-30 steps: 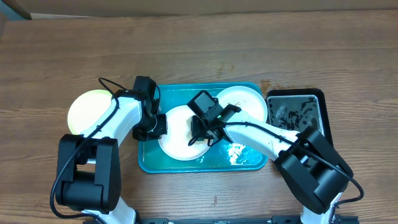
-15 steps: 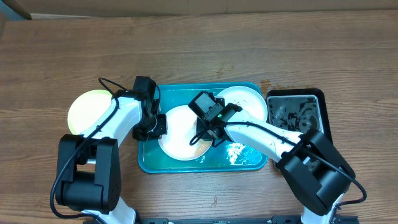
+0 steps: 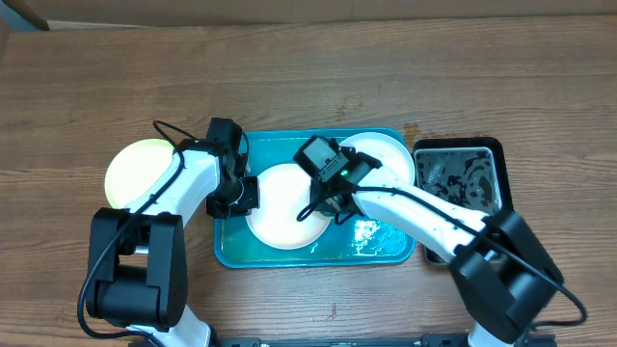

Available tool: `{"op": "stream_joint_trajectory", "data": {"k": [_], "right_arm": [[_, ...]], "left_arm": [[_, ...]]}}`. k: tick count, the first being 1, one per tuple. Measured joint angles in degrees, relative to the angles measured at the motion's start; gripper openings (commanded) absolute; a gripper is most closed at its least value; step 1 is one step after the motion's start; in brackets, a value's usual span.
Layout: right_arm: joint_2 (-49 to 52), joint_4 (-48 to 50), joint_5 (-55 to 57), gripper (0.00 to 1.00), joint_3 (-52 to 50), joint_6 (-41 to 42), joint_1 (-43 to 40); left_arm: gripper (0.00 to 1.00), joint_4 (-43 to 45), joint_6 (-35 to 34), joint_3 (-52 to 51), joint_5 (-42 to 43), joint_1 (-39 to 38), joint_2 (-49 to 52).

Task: Clean dirty plates on tray and stack at the side
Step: 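Scrub the white plate with the sponge while left gripper holds its rim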

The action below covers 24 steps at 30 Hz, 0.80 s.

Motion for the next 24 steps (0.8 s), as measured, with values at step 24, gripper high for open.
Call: {"op": "stream_joint_trajectory", "data": {"k": [24], "right_arm": [[-2.03, 8.63, -6.29, 0.04, 0.9, -11.8, -0.52]], "left_arm": [[0.04, -0.04, 0.02, 0.0, -0.17, 0.0, 0.0]]}}
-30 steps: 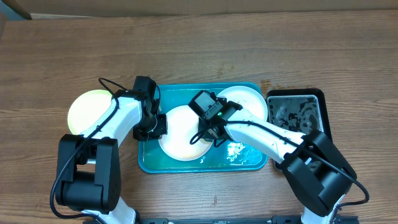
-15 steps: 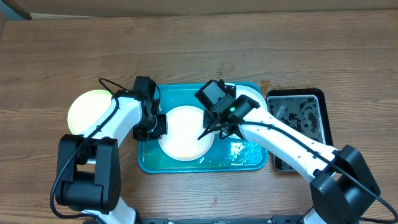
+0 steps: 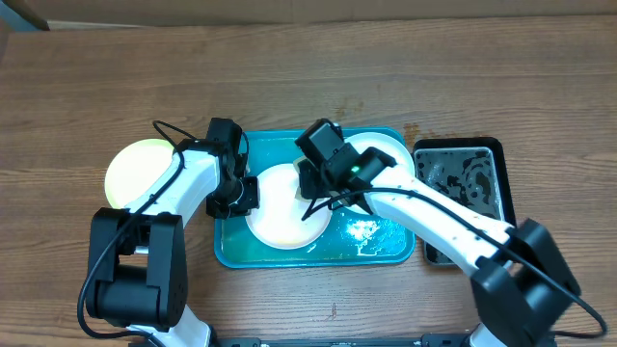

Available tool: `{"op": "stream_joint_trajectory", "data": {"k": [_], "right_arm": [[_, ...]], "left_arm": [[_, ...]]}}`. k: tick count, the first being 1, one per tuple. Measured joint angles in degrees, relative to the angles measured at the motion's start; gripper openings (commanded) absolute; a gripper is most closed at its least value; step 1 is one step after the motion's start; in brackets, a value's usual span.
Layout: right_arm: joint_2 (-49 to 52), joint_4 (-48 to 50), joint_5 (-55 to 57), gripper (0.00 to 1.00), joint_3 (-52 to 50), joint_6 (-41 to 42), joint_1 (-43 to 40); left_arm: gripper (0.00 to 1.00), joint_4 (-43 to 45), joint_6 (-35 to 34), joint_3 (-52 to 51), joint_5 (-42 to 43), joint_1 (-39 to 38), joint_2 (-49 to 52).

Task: Clean dirty plates on tray and stack at the side
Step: 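Scrub the white plate with the sponge while left gripper holds its rim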

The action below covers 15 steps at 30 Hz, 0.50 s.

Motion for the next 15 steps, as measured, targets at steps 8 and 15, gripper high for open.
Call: {"op": "stream_joint_trajectory", "data": {"k": [8, 15], "right_arm": [[7.8, 2.34, -1.79, 0.04, 0.04, -1.9, 0.04], [9.62, -2.08, 0.79, 0.04, 1.66, 1.95, -0.07]], "left_arm": [[0.04, -0.02, -0.02, 0.0, -0.02, 0.0, 0.0], [0.04, -0.11, 0.0, 0.0, -0.02, 0.0, 0.0]]}}
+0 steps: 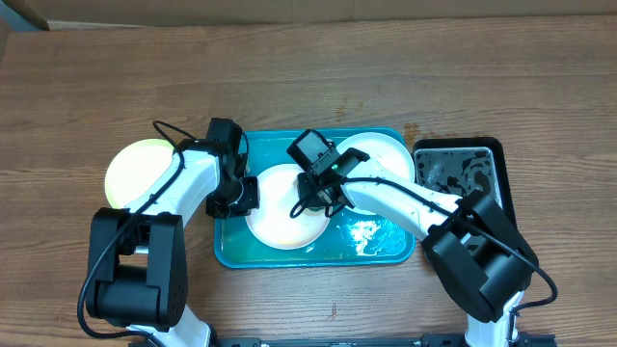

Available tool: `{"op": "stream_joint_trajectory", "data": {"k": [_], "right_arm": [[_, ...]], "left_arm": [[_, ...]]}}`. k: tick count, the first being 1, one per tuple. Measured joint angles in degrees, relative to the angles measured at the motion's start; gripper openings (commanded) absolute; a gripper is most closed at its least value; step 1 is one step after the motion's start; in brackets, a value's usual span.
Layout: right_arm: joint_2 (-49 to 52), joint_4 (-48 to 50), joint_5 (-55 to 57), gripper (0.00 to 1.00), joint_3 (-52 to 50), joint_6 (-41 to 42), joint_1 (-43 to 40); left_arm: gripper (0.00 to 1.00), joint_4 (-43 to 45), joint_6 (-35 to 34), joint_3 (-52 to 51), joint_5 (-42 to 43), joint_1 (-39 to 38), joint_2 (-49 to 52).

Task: Clean dirty plates on tray and stack at the side
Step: 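Scrub the white plate with the sponge while left gripper holds its rim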

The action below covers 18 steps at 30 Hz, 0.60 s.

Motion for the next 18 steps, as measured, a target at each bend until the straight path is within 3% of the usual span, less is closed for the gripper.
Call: {"op": "stream_joint_trajectory", "data": {"k": [7, 18], "right_arm": [[0.0, -5.49, 3.48, 0.04, 0.94, 6.34, 0.0], [-1.46, -13.42, 3.65, 0.04, 4.28, 7.78, -0.02]], "left_arm": [[0.04, 0.02, 0.0, 0.0, 0.22, 0.0, 0.0], [0.04, -0.02, 0.0, -0.04, 1.44, 0.0, 0.0]]}}
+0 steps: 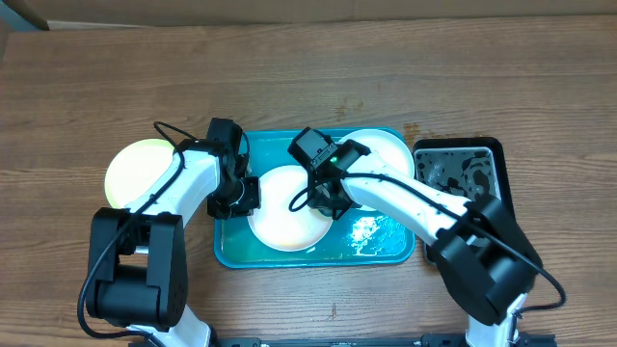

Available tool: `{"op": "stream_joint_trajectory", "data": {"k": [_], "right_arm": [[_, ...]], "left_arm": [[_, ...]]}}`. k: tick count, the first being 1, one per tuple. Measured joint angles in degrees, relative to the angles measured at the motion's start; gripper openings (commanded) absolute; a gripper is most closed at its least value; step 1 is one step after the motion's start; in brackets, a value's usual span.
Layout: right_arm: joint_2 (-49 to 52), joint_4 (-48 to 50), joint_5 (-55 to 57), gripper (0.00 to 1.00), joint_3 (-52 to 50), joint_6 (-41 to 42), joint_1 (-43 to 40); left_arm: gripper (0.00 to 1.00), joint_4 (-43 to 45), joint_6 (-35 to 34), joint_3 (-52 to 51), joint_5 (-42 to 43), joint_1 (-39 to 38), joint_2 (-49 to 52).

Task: Clean dirty plates on tray and stack at the side
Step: 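Scrub the white plate with the sponge while left gripper holds its rim, then return the sponge to the basin with the right gripper, then lift the white plate with left gripper and stack it on yellow plate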

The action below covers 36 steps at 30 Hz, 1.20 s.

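Note:
A teal tray (386, 253) holds two white plates. The nearer plate (278, 224) lies in the tray's left half. My left gripper (244, 196) sits at its left rim and looks shut on the edge. My right gripper (326, 200) points down onto the right part of that plate; the wrist hides its fingers and whatever is between them. The second white plate (390, 159) lies at the tray's back right, partly under my right arm. On the table to the left of the tray rests a yellow-green plate (135, 169).
A black tray (463, 183) with wet, dark contents stands just to the right of the teal tray. Water glints on the teal tray's floor near its front right. Wooden table surrounds everything.
My right gripper has shifted a little to the right on the near white plate, and its wrist has turned slightly. The left gripper stays at the plate's left rim.
Through every moment my left gripper stayed at the left rim of the near white plate. My right gripper was on the plate's right part, then further back and left, then lower, and now sits right of centre again.

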Motion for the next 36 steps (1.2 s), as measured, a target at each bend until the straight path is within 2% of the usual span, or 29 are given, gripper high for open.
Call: {"op": "stream_joint_trajectory", "data": {"k": [7, 14, 22, 36], "right_arm": [[-7.58, -2.84, 0.96, 0.04, 1.73, -0.02, -1.16], [-12.39, -12.7, 4.15, 0.04, 2.12, 0.22, -4.33], [-15.15, -19.98, 7.02, 0.04, 2.12, -4.2, -17.77], [-15.72, -22.1, 4.9, 0.04, 2.14, -19.04, -39.17]], "left_arm": [[0.04, -0.26, 0.0, -0.02, -0.83, 0.0, 0.0], [0.04, -0.72, -0.02, 0.07, -1.05, 0.0, 0.0], [0.04, -6.32, -0.44, 2.71, -5.84, 0.04, -1.57], [0.04, -9.53, -4.57, 4.59, -22.16, -0.02, -21.99]]}}
